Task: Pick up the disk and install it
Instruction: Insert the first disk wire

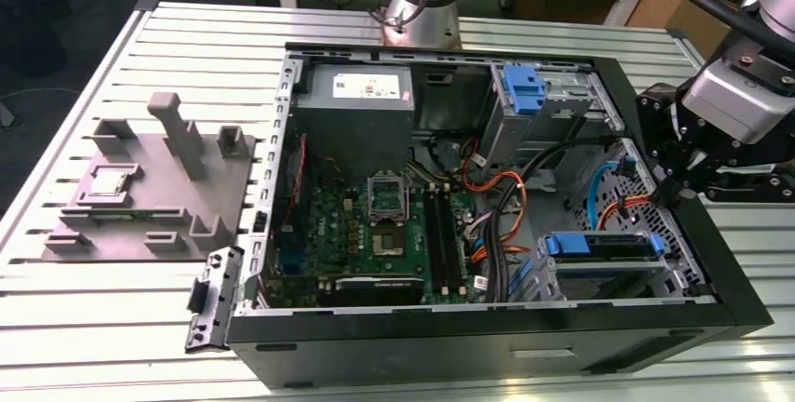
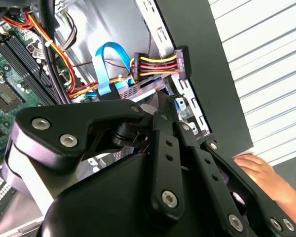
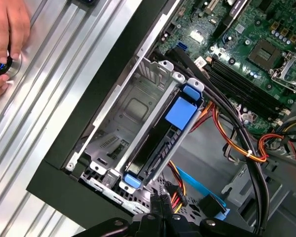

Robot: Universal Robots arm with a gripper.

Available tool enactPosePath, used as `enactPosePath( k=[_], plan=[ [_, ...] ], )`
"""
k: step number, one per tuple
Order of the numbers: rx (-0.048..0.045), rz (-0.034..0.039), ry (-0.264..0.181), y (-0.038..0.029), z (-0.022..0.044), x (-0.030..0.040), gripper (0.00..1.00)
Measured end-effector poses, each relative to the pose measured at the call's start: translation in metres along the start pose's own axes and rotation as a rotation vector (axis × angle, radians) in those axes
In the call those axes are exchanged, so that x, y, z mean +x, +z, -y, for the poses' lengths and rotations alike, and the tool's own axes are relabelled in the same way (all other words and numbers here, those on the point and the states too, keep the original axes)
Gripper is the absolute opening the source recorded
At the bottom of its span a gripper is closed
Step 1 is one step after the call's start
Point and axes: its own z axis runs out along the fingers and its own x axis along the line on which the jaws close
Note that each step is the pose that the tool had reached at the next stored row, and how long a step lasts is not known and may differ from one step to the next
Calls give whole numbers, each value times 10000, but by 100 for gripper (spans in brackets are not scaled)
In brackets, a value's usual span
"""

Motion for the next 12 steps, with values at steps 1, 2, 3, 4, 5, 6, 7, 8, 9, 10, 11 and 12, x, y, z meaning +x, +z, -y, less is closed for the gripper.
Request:
enactPosePath(
  k=[1,2,3,4,5,6,7,8,9,10,11,12],
  plan=[
    [-6,-9,-3,2,12,-3,10],
    [-12,-19,-5,3,24,-7,10],
    [-18,-28,-7,5,36,-11,10],
    [-24,-38,-11,7,47,-15,10],
    [-32,-52,-16,9,56,-19,10],
    [-39,-66,-24,11,64,-22,10],
    [-43,-78,-35,13,71,-26,10],
    [-46,-87,-49,14,75,-29,10],
    [-45,-94,-77,16,76,-31,10],
    [-40,-97,-134,17,77,-30,10],
    [-29,-99,-234,17,78,-30,10],
    [-17,-97,-359,18,78,-31,10]
  ],
)
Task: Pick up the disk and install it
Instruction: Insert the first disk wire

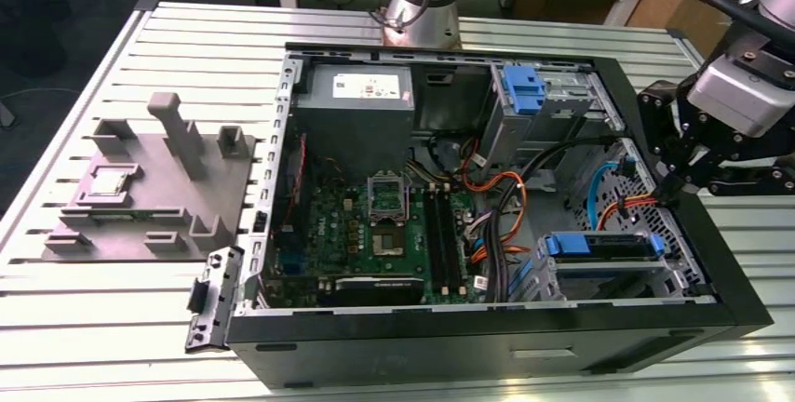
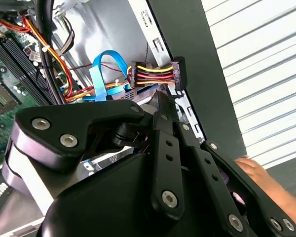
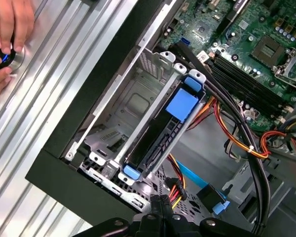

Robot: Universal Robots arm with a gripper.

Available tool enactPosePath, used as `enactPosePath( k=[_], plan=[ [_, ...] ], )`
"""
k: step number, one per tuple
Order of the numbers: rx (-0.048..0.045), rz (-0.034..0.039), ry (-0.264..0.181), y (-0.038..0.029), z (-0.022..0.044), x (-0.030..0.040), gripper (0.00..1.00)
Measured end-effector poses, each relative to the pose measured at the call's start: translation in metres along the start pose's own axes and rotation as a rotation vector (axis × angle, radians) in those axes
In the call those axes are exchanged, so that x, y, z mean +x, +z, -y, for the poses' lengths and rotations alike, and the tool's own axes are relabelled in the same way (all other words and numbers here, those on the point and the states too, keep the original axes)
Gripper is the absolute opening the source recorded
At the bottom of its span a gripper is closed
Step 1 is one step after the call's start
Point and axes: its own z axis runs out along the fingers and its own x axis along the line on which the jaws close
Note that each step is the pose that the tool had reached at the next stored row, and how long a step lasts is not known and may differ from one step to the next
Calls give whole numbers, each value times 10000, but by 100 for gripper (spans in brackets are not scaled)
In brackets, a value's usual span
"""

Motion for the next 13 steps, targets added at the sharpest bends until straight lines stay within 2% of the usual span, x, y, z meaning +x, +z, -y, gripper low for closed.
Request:
enactPosePath(
  k=[7,13],
  plan=[
    [90,39,-1054,6,-1,-1,10],
    [98,42,-1149,7,-1,-1,10]
  ],
)
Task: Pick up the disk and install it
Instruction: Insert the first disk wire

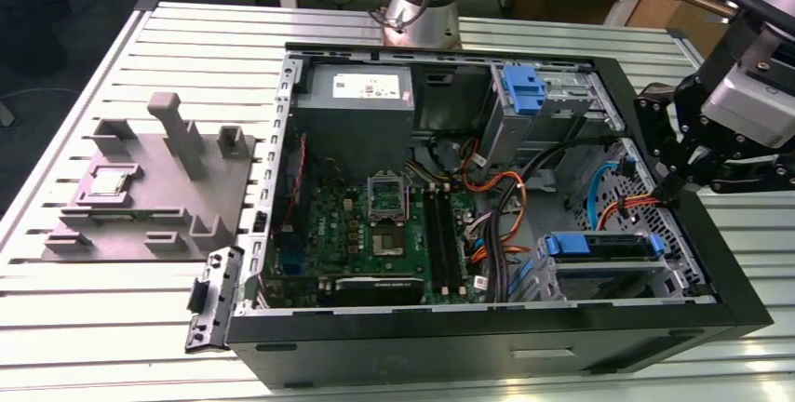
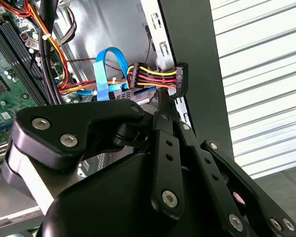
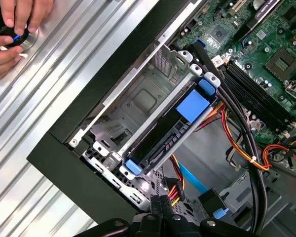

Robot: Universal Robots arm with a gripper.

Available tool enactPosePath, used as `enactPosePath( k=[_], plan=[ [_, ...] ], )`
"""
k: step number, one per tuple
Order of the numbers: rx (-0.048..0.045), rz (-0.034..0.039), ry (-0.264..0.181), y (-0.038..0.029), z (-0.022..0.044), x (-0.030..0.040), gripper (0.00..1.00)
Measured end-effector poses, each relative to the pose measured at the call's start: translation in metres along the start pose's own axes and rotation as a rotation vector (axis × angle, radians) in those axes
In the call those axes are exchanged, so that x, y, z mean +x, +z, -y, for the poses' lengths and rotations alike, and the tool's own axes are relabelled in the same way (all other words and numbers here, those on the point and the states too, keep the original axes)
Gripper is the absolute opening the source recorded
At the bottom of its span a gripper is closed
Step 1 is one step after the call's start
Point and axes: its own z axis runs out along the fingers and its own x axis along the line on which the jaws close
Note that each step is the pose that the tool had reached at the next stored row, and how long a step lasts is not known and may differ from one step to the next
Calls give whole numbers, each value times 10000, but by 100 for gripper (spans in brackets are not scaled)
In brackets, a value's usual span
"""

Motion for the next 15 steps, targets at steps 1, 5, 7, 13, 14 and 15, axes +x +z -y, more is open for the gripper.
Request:
enactPosePath(
  k=[1,5,7,13,14,15],
  plan=[
    [-1,0,-1,0,0,0,10],
    [61,-22,-290,0,-1,0,10],
    [133,-53,-562,2,-1,0,10],
    [388,-565,-759,9,4,-6,10],
    [421,-598,-773,10,3,-5,10],
    [432,-608,-780,10,4,-5,10]
  ],
)
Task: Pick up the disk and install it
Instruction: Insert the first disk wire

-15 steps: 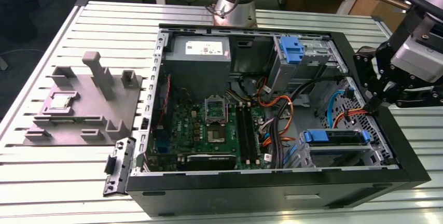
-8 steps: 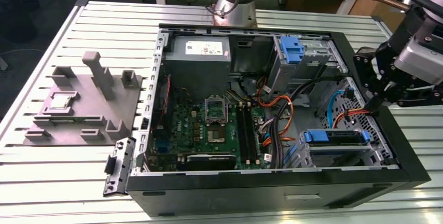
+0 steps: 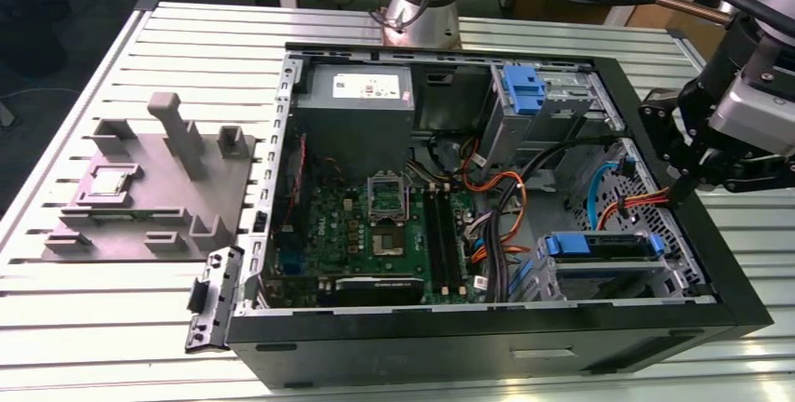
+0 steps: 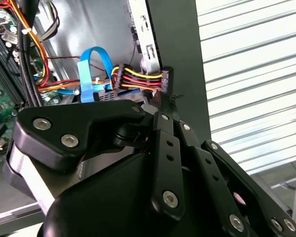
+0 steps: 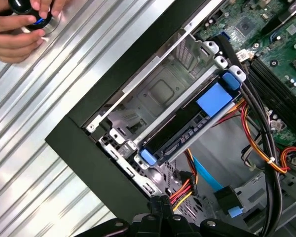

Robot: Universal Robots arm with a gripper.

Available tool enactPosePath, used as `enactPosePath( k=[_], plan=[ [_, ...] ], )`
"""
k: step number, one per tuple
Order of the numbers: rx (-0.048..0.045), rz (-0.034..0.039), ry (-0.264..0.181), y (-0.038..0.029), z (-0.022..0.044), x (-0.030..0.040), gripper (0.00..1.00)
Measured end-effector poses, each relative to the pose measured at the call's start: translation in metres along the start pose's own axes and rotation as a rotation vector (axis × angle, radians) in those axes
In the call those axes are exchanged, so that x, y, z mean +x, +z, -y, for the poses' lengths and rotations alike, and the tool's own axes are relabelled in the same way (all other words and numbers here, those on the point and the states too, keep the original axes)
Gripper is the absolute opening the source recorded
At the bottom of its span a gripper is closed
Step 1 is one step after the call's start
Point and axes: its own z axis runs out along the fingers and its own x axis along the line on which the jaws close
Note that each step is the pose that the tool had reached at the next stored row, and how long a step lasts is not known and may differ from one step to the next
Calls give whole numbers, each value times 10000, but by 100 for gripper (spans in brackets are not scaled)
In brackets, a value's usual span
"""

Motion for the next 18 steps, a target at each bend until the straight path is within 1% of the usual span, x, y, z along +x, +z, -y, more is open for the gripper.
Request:
enactPosePath(
  k=[13,14,15,17,18],
  plan=[
    [5,-7,0,-1,0,-1,10],
    [5,-7,0,-1,0,-1,11],
    [5,-7,0,-1,0,-1,17],
    [5,-7,0,-1,0,-1,17],
    [5,-7,0,-1,0,-1,24]
  ],
)
